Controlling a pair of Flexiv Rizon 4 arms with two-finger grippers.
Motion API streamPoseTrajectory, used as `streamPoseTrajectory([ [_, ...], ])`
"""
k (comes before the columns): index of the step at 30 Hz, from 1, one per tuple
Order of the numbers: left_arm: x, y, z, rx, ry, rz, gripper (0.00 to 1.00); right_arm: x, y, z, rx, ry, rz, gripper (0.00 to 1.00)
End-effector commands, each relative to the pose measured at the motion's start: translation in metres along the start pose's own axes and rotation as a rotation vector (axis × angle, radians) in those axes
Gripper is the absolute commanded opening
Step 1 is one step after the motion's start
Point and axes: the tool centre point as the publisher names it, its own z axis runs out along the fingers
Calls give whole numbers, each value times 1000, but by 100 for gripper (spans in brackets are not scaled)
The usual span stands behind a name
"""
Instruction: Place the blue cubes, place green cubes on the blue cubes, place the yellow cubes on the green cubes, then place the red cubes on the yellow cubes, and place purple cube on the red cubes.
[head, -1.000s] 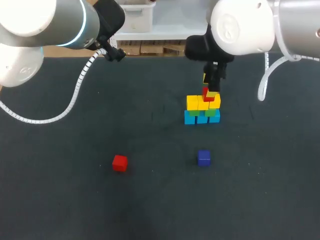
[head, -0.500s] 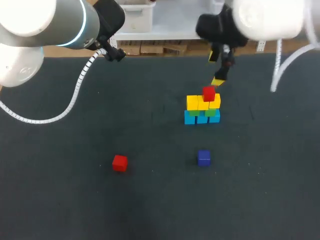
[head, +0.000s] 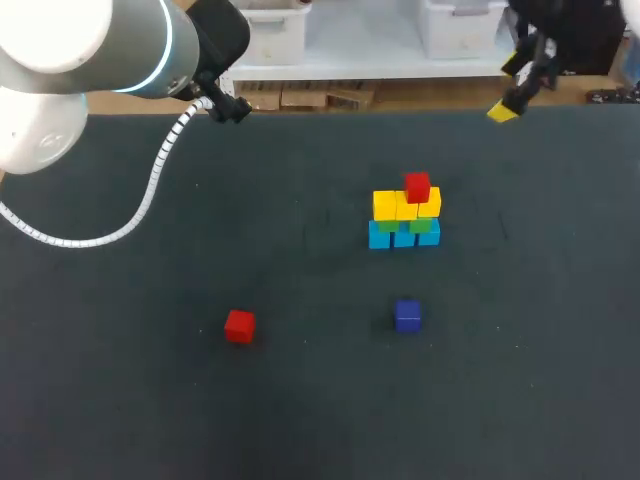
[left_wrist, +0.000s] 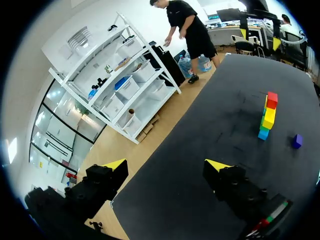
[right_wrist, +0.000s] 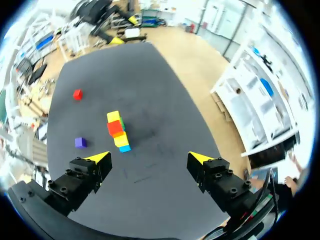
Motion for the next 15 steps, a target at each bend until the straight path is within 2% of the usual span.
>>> streamPoseTrajectory([
  [1,0,1,1,4,0,2,100,19,-4,-7,40,-124,52,100],
  [6,0,1,1,4,0,2,100,32,-13,-16,78,-184,128,100],
  [15,0,1,1,4,0,2,100,51,-22,-28,136,-244,193,100],
])
